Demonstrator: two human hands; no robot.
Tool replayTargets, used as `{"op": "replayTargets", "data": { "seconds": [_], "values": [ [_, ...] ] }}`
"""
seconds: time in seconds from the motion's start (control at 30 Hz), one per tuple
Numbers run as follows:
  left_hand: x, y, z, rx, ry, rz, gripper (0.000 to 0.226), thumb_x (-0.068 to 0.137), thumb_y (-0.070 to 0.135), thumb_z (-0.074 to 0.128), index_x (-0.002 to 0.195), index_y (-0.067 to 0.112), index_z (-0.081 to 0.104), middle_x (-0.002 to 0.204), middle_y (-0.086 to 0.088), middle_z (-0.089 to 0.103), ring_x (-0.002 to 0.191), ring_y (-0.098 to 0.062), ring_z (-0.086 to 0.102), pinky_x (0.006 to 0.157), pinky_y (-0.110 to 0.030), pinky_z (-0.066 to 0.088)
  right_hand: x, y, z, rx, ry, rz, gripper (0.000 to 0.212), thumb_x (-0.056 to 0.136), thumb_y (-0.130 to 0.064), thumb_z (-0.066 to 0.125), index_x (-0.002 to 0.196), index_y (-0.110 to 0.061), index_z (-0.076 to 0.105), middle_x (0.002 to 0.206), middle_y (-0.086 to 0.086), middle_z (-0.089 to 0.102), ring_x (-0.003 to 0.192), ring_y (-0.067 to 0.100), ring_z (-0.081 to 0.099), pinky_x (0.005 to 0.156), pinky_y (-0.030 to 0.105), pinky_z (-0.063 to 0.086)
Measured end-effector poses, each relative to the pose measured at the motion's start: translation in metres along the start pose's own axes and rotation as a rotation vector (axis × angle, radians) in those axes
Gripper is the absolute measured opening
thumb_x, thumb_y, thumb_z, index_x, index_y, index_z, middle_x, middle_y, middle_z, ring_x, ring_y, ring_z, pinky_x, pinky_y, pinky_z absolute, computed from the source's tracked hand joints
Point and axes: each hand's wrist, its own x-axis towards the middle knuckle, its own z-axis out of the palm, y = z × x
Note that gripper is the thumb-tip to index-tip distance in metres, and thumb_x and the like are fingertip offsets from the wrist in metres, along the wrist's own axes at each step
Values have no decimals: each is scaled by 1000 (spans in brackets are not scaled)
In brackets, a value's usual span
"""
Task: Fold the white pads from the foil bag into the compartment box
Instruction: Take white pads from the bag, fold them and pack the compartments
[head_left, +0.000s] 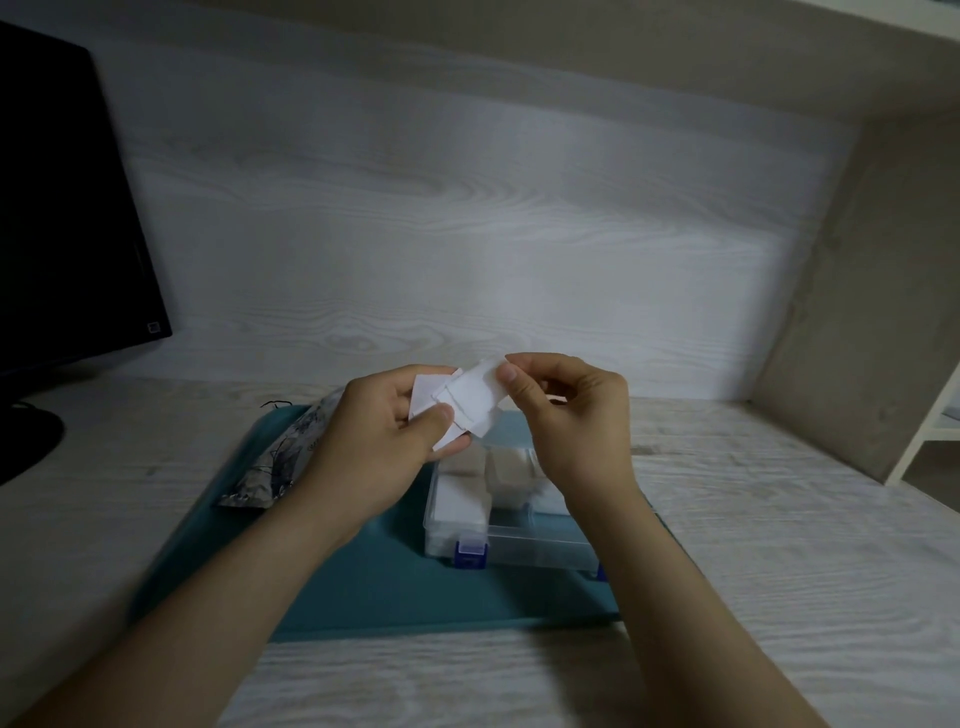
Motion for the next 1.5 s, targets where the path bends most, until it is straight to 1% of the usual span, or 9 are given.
{"op": "replayTargets", "data": {
  "seconds": [0.4,0.67,0.73,0.83,0.93,1.07,1.2,1.4,1.5],
  "values": [
    [0,-3,-2,3,-31,8,35,103,-5,59,127,17,72,108,-1,81,103,-18,78,83,-29,64,4,0,-7,35,-84,12,11,91,-11,80,102,-10,83,92,-4,82,89,13,77,84,27,63],
    [1,-4,-1,-35,-44,-5,34,105,-4,56,128,17,70,107,-1,81,103,-18,78,83,-29,64,4,0,-9,57,-148,17,12,92,-10,78,103,-11,83,95,-5,82,92,12,77,86,26,62],
    [1,-3,-2,-38,-49,-7,34,105,-3,56,125,20,71,108,-1,81,104,-19,78,84,-30,64,4,1,-10,15,-140,-4,12,93,-12,78,103,-17,83,95,-9,81,91,10,76,85,27,62],
    [2,-4,-2,-37,-55,-4,34,105,-3,56,124,21,72,108,1,81,104,-19,78,84,-33,65,5,5,-8,-90,-109,-37,14,94,-18,79,104,-27,84,97,-14,80,92,13,74,85,38,62],
    [2,-4,-1,-30,-61,7,35,106,-2,56,126,22,72,110,1,80,104,-19,78,83,-35,66,4,9,-4,-128,-92,-56,16,96,-20,76,108,-27,83,101,-13,80,95,17,73,84,46,61],
    [1,-3,-2,-33,-65,31,35,106,-2,56,126,22,72,113,1,79,107,-18,77,84,-35,65,2,5,-2,-114,-115,-52,18,99,-16,72,115,-17,82,106,-10,80,96,5,75,87,33,63],
    [0,-3,-1,-36,-74,47,36,105,-3,56,123,23,73,112,2,80,109,-17,76,86,-34,64,1,4,-3,-123,-101,-65,16,98,-17,74,112,-16,83,98,-10,81,82,2,74,74,18,59],
    [0,-3,0,-48,-79,33,38,104,-2,59,136,17,68,116,-1,79,112,-18,75,88,-35,64,1,2,-2,-91,-49,17,10,94,-21,79,101,-16,82,85,-7,80,72,13,74,69,32,63],
    [-1,-2,0,-58,-80,40,52,100,-2,65,144,27,62,122,-2,73,112,-19,75,87,-36,64,-1,-1,-2,-91,-59,8,11,94,-22,79,105,-20,78,81,-3,78,73,15,75,72,38,65]
  ]
}}
